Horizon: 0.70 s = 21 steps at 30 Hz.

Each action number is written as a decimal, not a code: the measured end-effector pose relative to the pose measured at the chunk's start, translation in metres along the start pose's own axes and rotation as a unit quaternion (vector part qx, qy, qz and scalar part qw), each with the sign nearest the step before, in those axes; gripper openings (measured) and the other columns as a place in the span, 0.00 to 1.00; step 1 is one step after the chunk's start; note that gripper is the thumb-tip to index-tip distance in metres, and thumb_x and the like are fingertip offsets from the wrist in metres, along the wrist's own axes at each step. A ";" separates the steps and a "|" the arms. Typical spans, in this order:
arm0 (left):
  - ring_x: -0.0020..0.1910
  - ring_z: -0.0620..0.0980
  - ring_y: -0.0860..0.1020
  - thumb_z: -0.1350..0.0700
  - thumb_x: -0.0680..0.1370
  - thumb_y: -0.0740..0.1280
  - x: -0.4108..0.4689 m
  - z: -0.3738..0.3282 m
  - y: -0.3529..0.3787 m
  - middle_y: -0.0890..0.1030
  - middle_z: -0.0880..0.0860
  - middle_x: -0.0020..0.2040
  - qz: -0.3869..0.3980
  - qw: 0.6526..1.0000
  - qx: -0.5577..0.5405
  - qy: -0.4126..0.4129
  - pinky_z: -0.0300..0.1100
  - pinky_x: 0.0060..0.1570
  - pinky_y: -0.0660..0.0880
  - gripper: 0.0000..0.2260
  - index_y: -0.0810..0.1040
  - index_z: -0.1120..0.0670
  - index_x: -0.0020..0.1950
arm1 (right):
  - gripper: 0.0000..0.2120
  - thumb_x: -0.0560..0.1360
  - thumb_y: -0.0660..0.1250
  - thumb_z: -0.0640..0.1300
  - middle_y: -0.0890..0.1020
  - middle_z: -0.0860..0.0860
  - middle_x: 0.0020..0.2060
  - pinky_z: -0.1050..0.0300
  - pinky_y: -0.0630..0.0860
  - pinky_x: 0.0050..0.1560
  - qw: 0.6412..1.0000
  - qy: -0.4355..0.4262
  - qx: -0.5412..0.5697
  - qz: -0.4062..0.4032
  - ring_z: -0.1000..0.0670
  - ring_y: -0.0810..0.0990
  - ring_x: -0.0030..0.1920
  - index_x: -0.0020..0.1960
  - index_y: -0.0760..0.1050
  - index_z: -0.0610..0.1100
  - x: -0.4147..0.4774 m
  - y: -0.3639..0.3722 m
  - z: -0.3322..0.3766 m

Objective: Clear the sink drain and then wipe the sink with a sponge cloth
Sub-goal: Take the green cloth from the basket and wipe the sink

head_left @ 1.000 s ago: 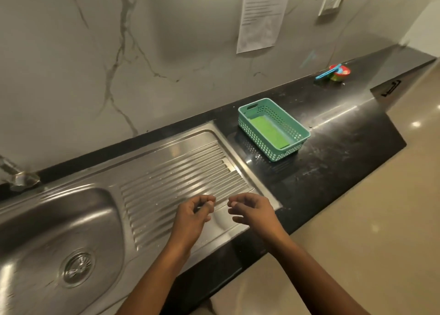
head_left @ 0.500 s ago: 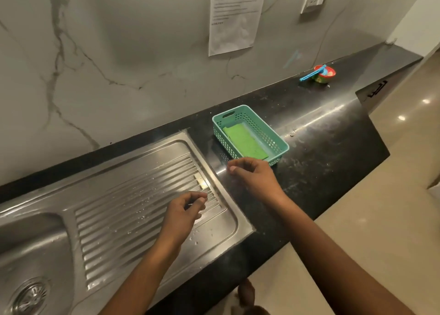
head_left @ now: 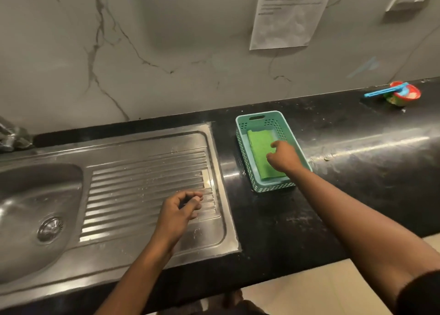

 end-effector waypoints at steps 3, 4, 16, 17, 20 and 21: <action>0.55 0.52 0.86 0.59 0.84 0.68 -0.005 0.003 -0.009 0.89 0.50 0.54 -0.025 1.000 0.004 -0.003 0.48 0.55 0.83 0.08 0.87 0.50 0.56 | 0.18 0.75 0.70 0.38 0.83 0.37 0.58 0.51 0.78 0.52 0.999 -0.005 -0.037 0.006 0.38 0.82 0.55 0.63 0.78 0.33 0.008 0.009 -0.002; 0.55 0.52 0.86 0.59 0.84 0.68 -0.006 0.003 -0.012 0.89 0.50 0.54 -0.032 0.999 0.005 -0.002 0.49 0.56 0.83 0.09 0.87 0.50 0.57 | 0.17 0.74 0.71 0.39 0.83 0.37 0.56 0.53 0.76 0.47 0.999 -0.008 -0.044 0.002 0.39 0.82 0.50 0.61 0.78 0.33 0.008 0.010 -0.002; 0.55 0.51 0.86 0.59 0.84 0.68 -0.005 0.001 -0.028 0.89 0.51 0.54 -0.061 0.998 -0.013 -0.008 0.46 0.53 0.83 0.08 0.86 0.51 0.56 | 0.22 0.70 0.73 0.30 0.83 0.37 0.51 0.37 0.83 0.52 0.942 0.157 0.289 0.072 0.37 0.83 0.47 0.63 0.76 0.31 0.012 0.020 -0.013; 0.55 0.51 0.86 0.59 0.84 0.68 -0.003 0.001 -0.029 0.89 0.51 0.54 -0.059 0.998 -0.013 -0.007 0.45 0.52 0.82 0.08 0.86 0.51 0.56 | 0.22 0.71 0.71 0.30 0.83 0.37 0.51 0.33 0.82 0.54 0.907 0.186 0.360 0.117 0.37 0.84 0.47 0.64 0.76 0.32 0.006 0.027 -0.009; 0.54 0.51 0.86 0.58 0.84 0.69 0.002 0.001 -0.031 0.89 0.52 0.54 -0.055 0.998 -0.019 -0.006 0.43 0.50 0.82 0.07 0.87 0.49 0.55 | 0.28 0.69 0.66 0.30 0.84 0.40 0.56 0.35 0.79 0.62 0.849 0.193 0.461 0.172 0.37 0.84 0.54 0.69 0.75 0.39 -0.006 0.025 0.006; 0.54 0.51 0.86 0.57 0.84 0.69 0.004 0.001 -0.031 0.89 0.51 0.54 -0.053 0.998 -0.021 -0.008 0.43 0.50 0.82 0.08 0.87 0.49 0.55 | 0.28 0.69 0.66 0.30 0.85 0.40 0.59 0.37 0.79 0.63 0.838 0.179 0.488 0.168 0.37 0.85 0.57 0.69 0.76 0.40 -0.007 0.020 0.011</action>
Point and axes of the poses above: each hand's wrist, its own x-axis towards the middle knuckle, its own y-axis out of the palm, z = x × y, the point moved 10 cm from there along x, towards the middle knuckle
